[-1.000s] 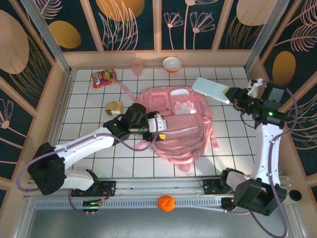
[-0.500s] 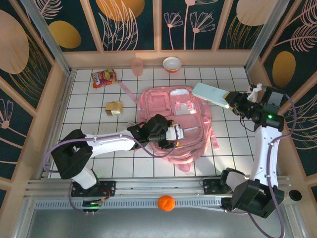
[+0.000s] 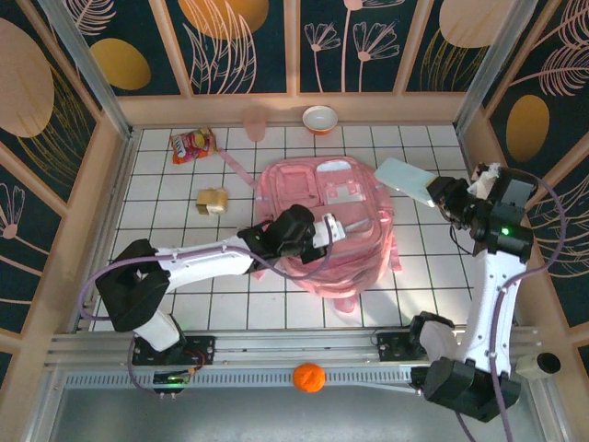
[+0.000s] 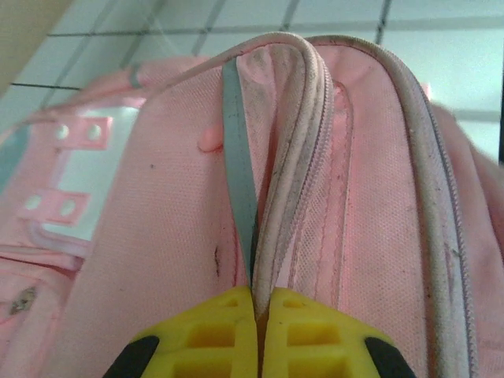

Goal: Pack books, pencil case, and school supplies into a backpack

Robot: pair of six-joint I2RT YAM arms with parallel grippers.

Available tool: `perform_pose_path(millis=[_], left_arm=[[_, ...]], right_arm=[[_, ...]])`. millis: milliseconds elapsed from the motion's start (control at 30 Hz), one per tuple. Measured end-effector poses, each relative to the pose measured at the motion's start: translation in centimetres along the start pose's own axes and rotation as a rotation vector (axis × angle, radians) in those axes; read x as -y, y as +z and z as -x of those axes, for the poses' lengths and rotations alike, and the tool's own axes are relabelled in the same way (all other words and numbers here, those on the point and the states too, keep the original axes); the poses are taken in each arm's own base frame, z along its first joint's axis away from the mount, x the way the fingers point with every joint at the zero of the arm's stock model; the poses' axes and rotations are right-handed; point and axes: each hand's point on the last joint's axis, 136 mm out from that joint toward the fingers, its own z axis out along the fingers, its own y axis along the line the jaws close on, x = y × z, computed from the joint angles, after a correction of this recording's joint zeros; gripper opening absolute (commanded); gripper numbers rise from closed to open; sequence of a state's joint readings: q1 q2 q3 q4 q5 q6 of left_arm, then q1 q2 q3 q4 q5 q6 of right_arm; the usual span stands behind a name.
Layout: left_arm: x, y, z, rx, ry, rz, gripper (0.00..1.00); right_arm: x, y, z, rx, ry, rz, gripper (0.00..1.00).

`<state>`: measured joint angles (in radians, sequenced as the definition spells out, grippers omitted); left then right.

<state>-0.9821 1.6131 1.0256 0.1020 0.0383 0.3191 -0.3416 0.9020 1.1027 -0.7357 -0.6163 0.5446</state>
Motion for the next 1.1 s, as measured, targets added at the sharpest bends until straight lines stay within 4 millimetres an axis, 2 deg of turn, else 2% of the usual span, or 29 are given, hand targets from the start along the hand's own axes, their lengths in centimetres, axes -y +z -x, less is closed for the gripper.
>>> perform_pose_path(millis=[133,233,333,467,567,700,833,1000,1100], left_arm=[[-3.8,-1.2,4.4,0.097,-0.117,0.068,0.00],[-6.4,-2.0,6.0,0.140,-0.197,0.110,0.00],[-8.0,-2.3,6.8,0.154,-0.241,0.133,0.00],[-9.1,-2.0,7.5,0.157,-0.280,0.144,0.00],[-9.6,-1.3,7.8,0.155,-0.314,0.143,0.00],[-9.9,-0.3,8.2,0.158,-0.346,0.134,0.00],[-10.0,0.1,8.5,0.163,-0.358,0.125,0.00],[-9.9,0.2,8.6,0.161,-0.358,0.116,0.00],[-10.3,-0.1,9.0,0.167,-0.359,0.120,0.00]], right_arm=[[-0.2,-2.9,1.0,0.152,0.017,-0.055,0.10],[0.4,-4.4,1.3,0.216,0.030,-0.116,0.11],[1.1,-4.2,0.7,0.193,0.049,-0.140,0.11],[2.2,-2.4,-2.0,0.071,0.097,-0.109,0.11],[2.7,-1.0,-4.8,-0.050,0.125,-0.093,0.12],[1.8,0.5,-8.7,-0.201,0.131,-0.020,0.11],[1.5,2.9,-12.5,-0.297,0.175,0.059,0.11],[1.4,6.8,-15.2,-0.318,0.249,0.114,0.12],[0.6,9.1,-15.8,-0.301,0.277,0.145,0.13]])
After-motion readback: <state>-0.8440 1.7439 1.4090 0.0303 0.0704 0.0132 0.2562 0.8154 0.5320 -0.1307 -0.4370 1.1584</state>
